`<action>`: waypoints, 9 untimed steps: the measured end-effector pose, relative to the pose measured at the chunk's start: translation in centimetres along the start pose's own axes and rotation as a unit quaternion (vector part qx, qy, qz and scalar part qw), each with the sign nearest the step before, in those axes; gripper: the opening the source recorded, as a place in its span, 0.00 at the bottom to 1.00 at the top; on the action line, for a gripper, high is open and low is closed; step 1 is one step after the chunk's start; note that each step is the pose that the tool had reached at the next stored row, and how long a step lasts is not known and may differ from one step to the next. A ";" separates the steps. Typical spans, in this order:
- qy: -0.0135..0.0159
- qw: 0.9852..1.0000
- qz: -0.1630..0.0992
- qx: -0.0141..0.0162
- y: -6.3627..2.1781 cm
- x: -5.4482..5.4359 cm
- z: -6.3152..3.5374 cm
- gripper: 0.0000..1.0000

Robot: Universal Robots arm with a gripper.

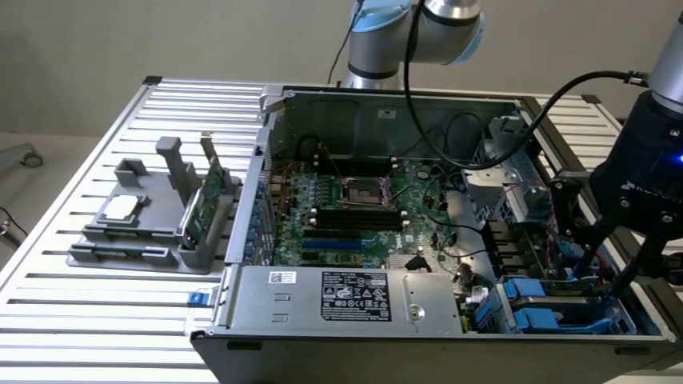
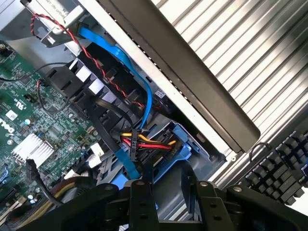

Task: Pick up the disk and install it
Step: 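Insert the second disk wire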

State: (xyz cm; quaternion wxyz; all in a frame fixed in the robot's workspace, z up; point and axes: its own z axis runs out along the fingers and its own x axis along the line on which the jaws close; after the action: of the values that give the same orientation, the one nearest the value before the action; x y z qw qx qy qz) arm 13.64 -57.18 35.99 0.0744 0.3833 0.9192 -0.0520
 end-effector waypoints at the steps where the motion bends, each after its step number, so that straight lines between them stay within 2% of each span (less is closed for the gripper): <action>1: 0.000 1.000 0.002 0.000 -0.01 0.0 0.01 0.37; 9: 0.000 1.000 0.012 0.001 0.19 -0.6 0.11 0.37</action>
State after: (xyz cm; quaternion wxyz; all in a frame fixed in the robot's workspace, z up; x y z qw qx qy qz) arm 14.21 -57.48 35.98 0.0748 0.3945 0.9143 -0.0526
